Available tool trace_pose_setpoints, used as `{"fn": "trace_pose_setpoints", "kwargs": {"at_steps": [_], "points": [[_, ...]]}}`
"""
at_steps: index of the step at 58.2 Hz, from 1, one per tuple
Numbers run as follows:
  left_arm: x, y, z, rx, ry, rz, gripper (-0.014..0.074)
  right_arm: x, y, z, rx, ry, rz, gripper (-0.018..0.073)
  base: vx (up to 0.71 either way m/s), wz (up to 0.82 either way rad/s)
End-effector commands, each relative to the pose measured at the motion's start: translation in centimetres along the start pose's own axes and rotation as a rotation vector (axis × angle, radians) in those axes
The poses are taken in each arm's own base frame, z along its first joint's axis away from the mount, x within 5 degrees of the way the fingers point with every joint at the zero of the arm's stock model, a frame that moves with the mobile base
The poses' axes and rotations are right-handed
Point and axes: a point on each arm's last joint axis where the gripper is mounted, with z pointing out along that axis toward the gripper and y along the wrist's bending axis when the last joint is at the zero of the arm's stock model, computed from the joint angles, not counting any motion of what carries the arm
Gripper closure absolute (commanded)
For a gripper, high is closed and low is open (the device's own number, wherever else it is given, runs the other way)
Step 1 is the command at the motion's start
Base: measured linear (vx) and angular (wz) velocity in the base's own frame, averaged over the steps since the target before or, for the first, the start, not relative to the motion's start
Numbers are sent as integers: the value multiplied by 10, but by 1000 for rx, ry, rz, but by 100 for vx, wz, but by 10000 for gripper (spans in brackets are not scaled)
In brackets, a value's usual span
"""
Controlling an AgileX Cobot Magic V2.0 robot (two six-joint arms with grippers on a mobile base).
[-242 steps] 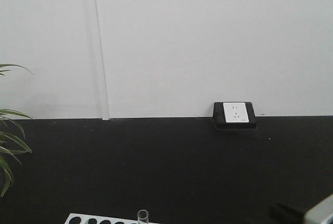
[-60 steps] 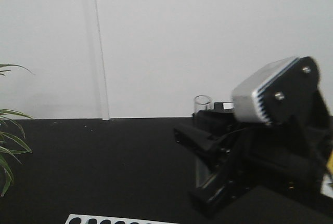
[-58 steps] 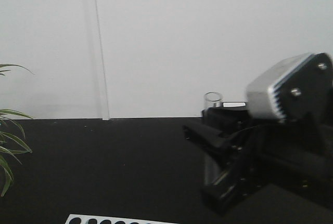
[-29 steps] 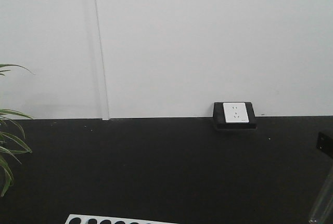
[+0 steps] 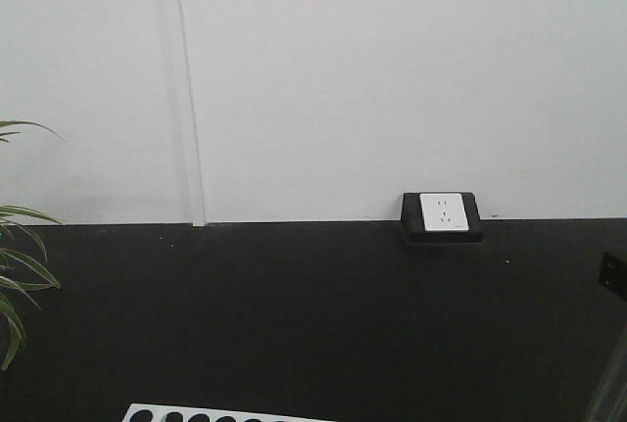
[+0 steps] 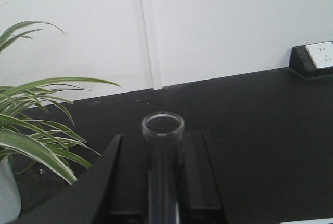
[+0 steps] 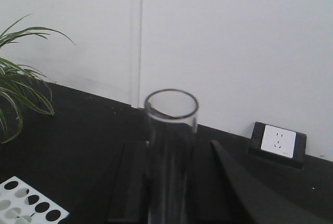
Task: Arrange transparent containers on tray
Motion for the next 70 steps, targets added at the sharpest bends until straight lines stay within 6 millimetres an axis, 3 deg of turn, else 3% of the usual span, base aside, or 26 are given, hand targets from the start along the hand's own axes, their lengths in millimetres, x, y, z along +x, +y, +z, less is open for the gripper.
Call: {"fn": "trace_pose_setpoints", "kwargs": {"at_steps": [1, 70], "points": [[-18, -4, -4, 44, -100, -7, 486, -15, -1, -2, 4, -95, 9, 484, 0, 0], [-18, -4, -4, 43, -97, -7, 486, -14, -1, -2, 4, -90, 9, 484, 0, 0]]}}
